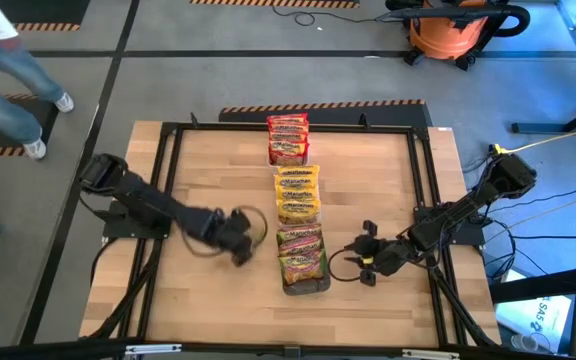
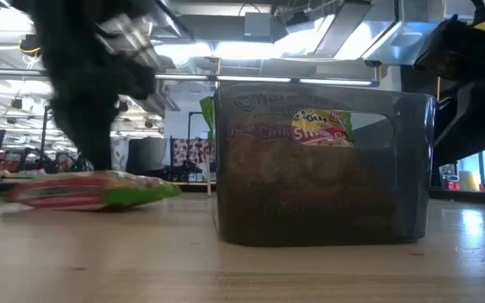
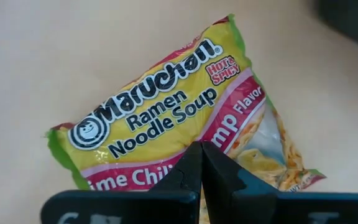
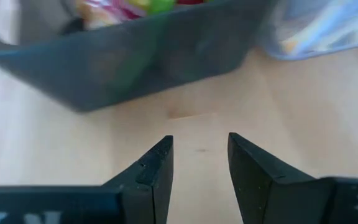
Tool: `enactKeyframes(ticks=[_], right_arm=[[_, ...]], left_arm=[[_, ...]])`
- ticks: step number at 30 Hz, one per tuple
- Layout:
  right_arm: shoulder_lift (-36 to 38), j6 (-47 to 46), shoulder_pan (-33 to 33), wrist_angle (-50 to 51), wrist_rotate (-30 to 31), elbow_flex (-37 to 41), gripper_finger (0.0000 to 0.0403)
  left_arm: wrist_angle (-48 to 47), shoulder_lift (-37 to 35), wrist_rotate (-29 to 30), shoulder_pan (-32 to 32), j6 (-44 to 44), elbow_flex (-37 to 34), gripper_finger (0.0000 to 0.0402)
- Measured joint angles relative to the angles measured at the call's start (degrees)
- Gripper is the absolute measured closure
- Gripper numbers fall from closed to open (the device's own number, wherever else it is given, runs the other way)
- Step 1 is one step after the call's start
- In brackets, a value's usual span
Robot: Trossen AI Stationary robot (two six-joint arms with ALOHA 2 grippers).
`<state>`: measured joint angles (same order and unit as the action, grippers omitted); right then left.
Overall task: Sort Maruchan noodles
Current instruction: Put the green noodle pack into the black bin
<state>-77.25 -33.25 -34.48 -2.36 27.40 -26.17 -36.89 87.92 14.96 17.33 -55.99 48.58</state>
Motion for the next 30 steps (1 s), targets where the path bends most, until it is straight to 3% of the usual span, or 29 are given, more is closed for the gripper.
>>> enactKeyframes(ticks=[6, 11, 14, 22, 26, 30], right_arm=[[-0.6, -2.5, -2.1, -5.9, -10.7, 0.0, 0.0276], [-2.4, -7.0, -6.8, -11.0, -10.3, 0.0, 0.0276], [-3.6, -9.6, -9.2, -13.7, -9.1, -0.1, 0.0276], [-6.8, -12.8, -12.9, -15.6, -8.5, -3.3, 0.0276], [-7.4, -11.6, -13.2, -15.6, -8.5, -5.2, 0.0276], [-7.4, -10.6, -13.2, -15.6, -8.5, -6.1, 0.0276]], left_arm=[[11.2, 2.3, 0.5, 12.9, -2.1, 0.0, 0.0401], [22.3, 6.9, 1.3, 19.3, -3.5, 0.2, 0.0401], [26.7, 10.4, 2.0, 21.5, -4.5, 1.6, 0.0401], [27.0, 18.8, 4.1, 25.1, -5.0, 12.5, 0.0401], [26.6, 21.8, 11.2, 25.6, -7.4, 17.3, 0.0402], [27.0, 24.5, 14.5, 24.2, -9.5, 21.4, 0.0402]])
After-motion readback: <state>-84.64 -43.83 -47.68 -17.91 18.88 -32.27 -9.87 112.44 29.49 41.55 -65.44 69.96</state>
